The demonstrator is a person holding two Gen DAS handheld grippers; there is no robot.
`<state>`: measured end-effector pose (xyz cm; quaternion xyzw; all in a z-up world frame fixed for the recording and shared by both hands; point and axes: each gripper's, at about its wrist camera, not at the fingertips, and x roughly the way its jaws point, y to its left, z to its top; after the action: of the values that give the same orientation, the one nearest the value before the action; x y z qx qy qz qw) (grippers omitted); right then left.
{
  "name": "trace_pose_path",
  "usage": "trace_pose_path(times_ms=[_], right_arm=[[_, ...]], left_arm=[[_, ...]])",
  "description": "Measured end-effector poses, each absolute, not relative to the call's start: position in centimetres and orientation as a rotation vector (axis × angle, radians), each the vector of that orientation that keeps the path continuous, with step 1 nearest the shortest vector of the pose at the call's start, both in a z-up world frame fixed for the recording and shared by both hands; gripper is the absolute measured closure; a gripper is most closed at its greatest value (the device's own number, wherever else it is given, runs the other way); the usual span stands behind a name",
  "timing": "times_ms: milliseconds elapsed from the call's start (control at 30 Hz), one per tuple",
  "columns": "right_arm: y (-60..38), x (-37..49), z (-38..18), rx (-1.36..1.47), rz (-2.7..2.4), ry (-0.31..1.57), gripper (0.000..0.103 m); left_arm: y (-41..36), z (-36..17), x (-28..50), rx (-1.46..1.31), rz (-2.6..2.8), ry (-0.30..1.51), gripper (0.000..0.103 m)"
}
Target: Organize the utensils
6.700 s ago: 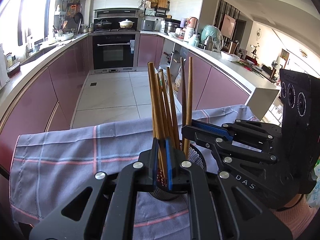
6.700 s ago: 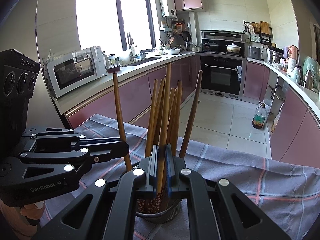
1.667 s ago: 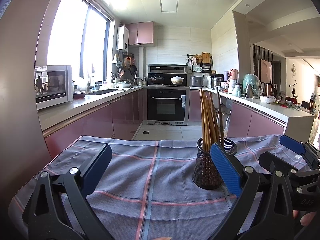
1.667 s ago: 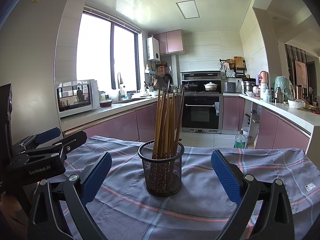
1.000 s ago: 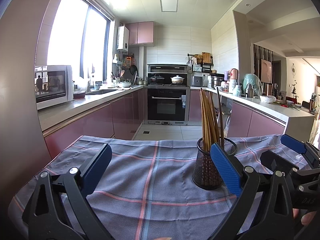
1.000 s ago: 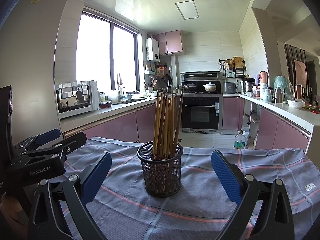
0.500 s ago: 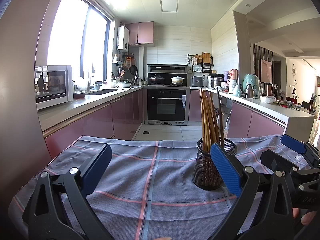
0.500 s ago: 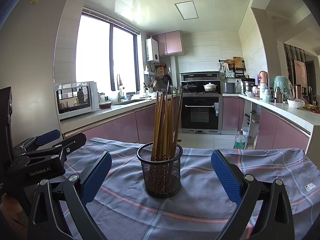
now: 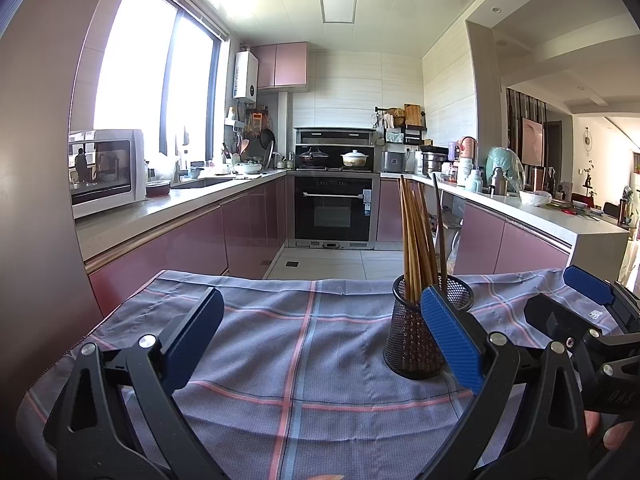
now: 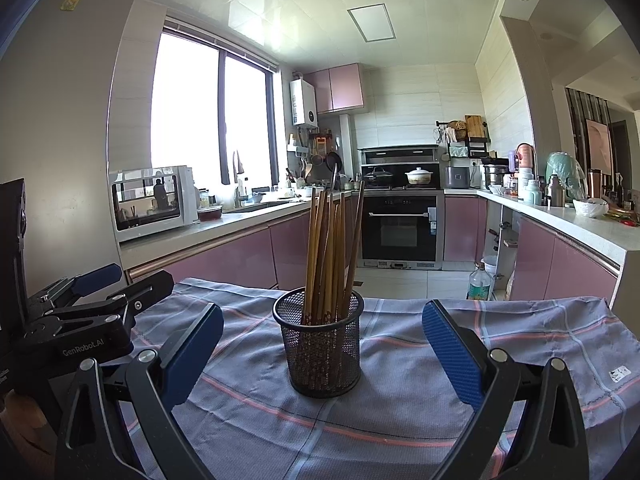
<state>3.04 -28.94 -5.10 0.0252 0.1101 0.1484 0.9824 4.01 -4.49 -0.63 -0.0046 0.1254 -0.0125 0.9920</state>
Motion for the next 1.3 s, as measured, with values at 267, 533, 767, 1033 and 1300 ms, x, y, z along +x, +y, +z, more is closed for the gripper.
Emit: trace_pose_path(times_ms=[267,533,767,1033,1300], right_arm=[[-28.84,3.04,-5.12,0.054,0.300,0.217,0.007],[-28.72,3.14,-5.20,0.054,0.299,0.216,0.007],[-28.74,3.11,-5.30,0.054,0.298,0.216,0.007],[-28.89,2.99,-5.48,0.056,0.298,0.218,0.007],[-28.92,3.10,-5.63,0.057,0.299,0.227,0.007]], left_arm=[[-4.70,-0.80,4.00,-0.009,-0.027,0.255,0.006],[-4.69,-0.78,4.01,-0.008,-0.026,0.255,0.006],[-4.66,-0.73,4.03,-0.010,-0.026,0.255,0.006],[-4.80,-0.93,4.02,-0.014,-0.024,0.259,0.006],[-5.36,-1.57,4.00,-0.003,-0.032,0.279,0.006]])
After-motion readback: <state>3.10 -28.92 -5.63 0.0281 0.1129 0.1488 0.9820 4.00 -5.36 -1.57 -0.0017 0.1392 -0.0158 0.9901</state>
